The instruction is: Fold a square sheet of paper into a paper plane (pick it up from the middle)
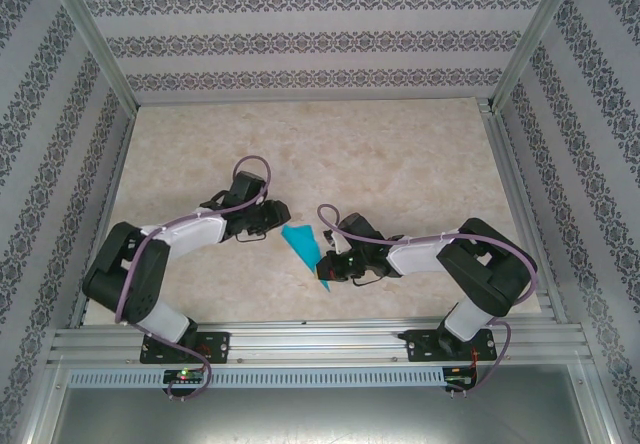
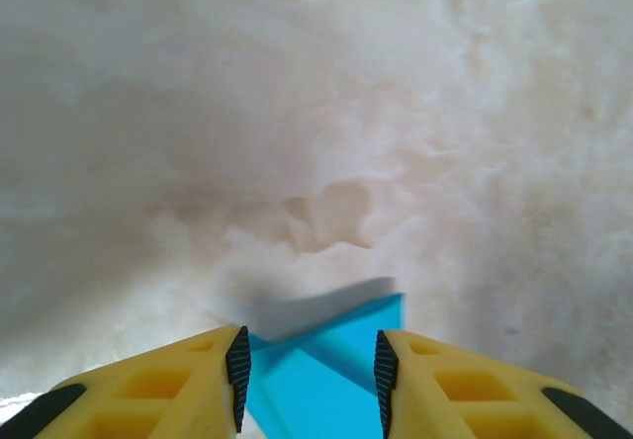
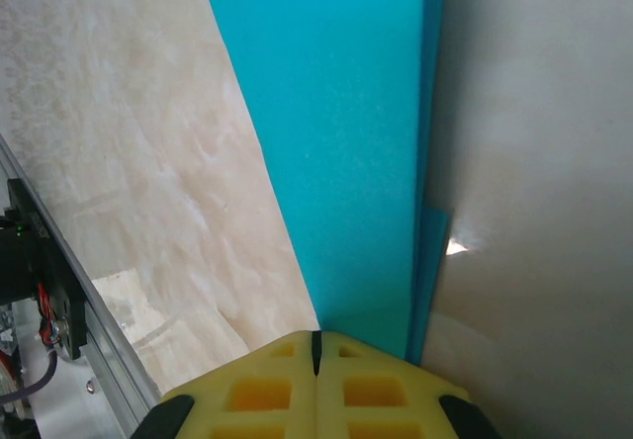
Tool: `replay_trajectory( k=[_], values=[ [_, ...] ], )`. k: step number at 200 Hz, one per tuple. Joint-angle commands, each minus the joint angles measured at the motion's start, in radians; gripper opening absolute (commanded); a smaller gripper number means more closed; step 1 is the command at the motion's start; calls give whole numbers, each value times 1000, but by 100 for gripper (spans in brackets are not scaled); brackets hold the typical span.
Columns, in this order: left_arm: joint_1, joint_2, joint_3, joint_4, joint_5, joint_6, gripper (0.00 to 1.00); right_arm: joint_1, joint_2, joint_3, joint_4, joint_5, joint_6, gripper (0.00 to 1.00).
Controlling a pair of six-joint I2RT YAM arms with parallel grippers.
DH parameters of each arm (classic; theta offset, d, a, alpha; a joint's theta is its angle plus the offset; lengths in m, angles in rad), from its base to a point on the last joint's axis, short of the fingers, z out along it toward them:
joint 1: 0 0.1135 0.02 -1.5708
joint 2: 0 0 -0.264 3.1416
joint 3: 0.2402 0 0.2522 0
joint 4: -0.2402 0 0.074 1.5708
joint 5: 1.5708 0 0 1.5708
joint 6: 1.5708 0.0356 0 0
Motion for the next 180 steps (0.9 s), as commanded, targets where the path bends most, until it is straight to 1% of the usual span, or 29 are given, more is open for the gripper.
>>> replay_trajectory(
  k=[1, 21, 42, 83, 104, 122, 180],
  values=[
    [-5, -75, 12, -14, 50, 27, 43, 21, 55, -20, -114, 57, 19, 4],
    [-44, -105, -19, 54, 112, 10, 43, 29, 64, -10, -100, 65, 37, 4],
    [-106, -85, -21, 67, 112, 8, 43, 36, 73, -8, -83, 77, 57, 4],
    [-188, 51, -43, 213, 141, -44, 42, 40, 95, -19, -34, 85, 103, 4],
    [-200, 85, -55, 227, 111, -78, 41, 41, 99, -37, 4, 92, 136, 4],
    [-202, 80, -93, 282, 106, -102, 41, 46, 98, -49, 16, 104, 154, 3],
    [-202, 45, -150, 325, 95, -84, 43, 50, 121, -49, 15, 113, 170, 2]
  ],
)
